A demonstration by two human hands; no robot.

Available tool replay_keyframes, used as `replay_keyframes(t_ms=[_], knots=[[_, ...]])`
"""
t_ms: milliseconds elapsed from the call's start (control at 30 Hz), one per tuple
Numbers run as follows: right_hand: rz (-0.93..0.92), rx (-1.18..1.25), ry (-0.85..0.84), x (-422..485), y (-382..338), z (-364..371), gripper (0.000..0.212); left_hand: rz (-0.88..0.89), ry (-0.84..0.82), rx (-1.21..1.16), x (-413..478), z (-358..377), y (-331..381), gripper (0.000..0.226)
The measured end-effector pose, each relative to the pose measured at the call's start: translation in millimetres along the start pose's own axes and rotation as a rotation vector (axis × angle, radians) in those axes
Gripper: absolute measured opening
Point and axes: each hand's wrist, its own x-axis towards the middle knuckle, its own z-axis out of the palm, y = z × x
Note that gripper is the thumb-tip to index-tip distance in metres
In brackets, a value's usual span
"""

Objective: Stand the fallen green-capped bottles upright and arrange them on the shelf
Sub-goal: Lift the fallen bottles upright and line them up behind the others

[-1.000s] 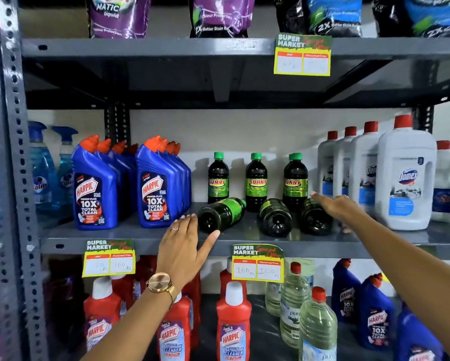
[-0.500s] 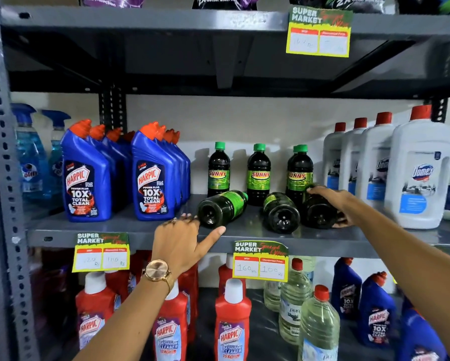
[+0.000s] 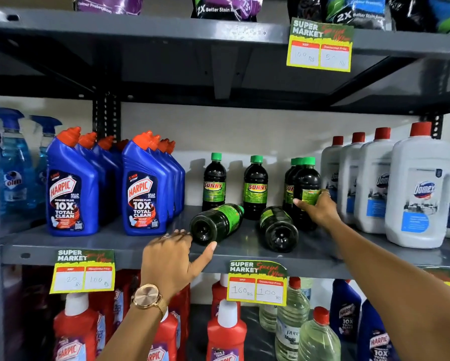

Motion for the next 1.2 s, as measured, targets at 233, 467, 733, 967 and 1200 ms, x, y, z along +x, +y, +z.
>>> replay_keyframes(t_ms=[233,467,733,967,1200], knots=[[0.056,0.035,0.043,1.1,-1.9,7.3,0.027,-0.009,0.011,-0.001,0.0,-2.6,2.1,0.062],[0.044,-0.116,0.119,2.0,15.1,7.9,0.086,-0.005,0.015,-0.007,-1.7,-2.0,1.5,0.065],[0.088,-0.038,0.042,3.5,21.4,6.8,0.053,-0.008,0.016,0.008,-0.3,-2.7,2.4,0.067],[0.094,0.012,0.019,-1.2,19.1,10.3,0.065,-0.014,0.011,0.014,-1.2,-2.0,2.7,0.062],[0.056,-0.154,0.026,-1.0,22.2,7.0,0.064,-0.020,0.010,0.009,-1.1,-1.4,2.8,0.063]])
